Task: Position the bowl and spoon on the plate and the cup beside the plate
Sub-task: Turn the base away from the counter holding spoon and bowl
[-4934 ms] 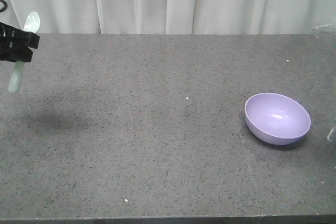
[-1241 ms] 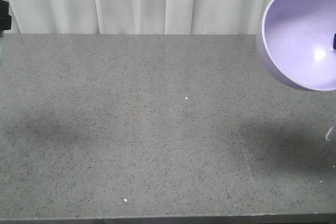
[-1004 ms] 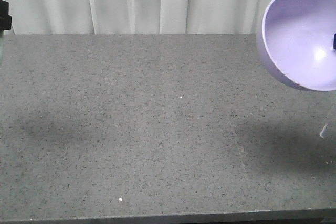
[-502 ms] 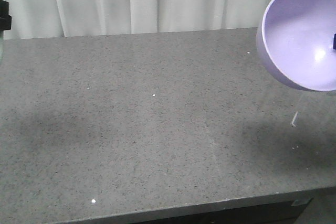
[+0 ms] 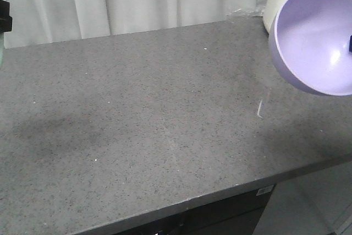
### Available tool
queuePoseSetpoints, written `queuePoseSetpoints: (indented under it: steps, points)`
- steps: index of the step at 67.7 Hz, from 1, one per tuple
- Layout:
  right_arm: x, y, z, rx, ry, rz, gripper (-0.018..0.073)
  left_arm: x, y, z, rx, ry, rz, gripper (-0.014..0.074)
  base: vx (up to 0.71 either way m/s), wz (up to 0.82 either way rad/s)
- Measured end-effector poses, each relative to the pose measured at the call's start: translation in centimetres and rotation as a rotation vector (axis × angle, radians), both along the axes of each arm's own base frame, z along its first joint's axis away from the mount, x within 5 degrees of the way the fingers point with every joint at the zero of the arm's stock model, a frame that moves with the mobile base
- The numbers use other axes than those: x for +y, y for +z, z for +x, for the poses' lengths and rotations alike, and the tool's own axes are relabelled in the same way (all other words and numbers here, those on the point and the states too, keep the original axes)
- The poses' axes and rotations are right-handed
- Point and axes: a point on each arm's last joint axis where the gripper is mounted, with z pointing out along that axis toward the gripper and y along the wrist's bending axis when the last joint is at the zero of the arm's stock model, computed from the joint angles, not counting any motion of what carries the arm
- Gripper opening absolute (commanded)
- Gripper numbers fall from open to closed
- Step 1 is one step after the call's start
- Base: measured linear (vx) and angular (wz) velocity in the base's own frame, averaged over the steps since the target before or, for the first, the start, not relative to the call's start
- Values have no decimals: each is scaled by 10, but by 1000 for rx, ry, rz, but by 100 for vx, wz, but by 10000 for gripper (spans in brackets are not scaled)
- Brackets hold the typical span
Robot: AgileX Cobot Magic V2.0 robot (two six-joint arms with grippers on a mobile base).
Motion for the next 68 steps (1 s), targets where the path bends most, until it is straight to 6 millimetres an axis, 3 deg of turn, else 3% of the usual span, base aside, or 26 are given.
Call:
queuePoseSetpoints:
  steps: [68]
  points:
    - [0, 0, 0, 0, 0, 0, -6, 0, 0, 0, 0, 0, 0, -8, -3, -33]
